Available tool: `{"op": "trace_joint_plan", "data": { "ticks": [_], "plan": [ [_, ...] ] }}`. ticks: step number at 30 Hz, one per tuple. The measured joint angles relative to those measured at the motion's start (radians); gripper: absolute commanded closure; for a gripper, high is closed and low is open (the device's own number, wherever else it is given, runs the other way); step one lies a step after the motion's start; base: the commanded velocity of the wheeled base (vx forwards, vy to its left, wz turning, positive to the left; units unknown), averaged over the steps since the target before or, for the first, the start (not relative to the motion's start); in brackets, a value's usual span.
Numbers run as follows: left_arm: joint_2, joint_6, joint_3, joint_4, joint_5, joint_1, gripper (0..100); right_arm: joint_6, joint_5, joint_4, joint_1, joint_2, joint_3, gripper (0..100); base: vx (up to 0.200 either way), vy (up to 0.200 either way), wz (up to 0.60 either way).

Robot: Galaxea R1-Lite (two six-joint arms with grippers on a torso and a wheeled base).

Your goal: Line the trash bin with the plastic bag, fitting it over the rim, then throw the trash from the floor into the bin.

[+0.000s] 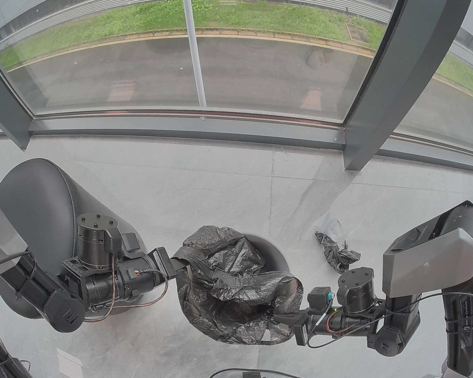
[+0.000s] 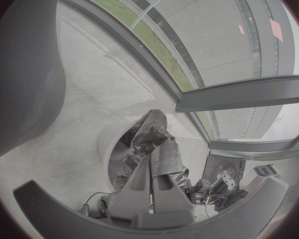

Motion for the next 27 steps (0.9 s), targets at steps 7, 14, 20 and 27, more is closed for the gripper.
{"op": "trace_joint_plan", "data": {
  "ticks": [7, 14, 20, 27],
  "plan": [
    [0.001, 0.000, 0.005, 0.000, -0.001, -0.002, 100, -0.002, -0.001, -0.016, -0.003, 0.003, 0.002, 100, 0.000, 0.000, 0.00],
    [0.003, 0.000, 0.005, 0.000, -0.001, -0.010, 100, -0.008, -0.002, -0.020, -0.005, 0.008, 0.004, 0, 0.000, 0.000, 0.00],
    [0.006, 0.000, 0.004, -0.001, -0.001, -0.010, 100, -0.006, 0.001, -0.042, -0.006, 0.011, 0.004, 0, 0.000, 0.000, 0.00],
    [0.006, 0.000, 0.003, -0.001, -0.001, -0.010, 100, -0.009, -0.004, -0.089, -0.013, 0.020, 0.010, 0, 0.000, 0.000, 0.00]
  ]
}}
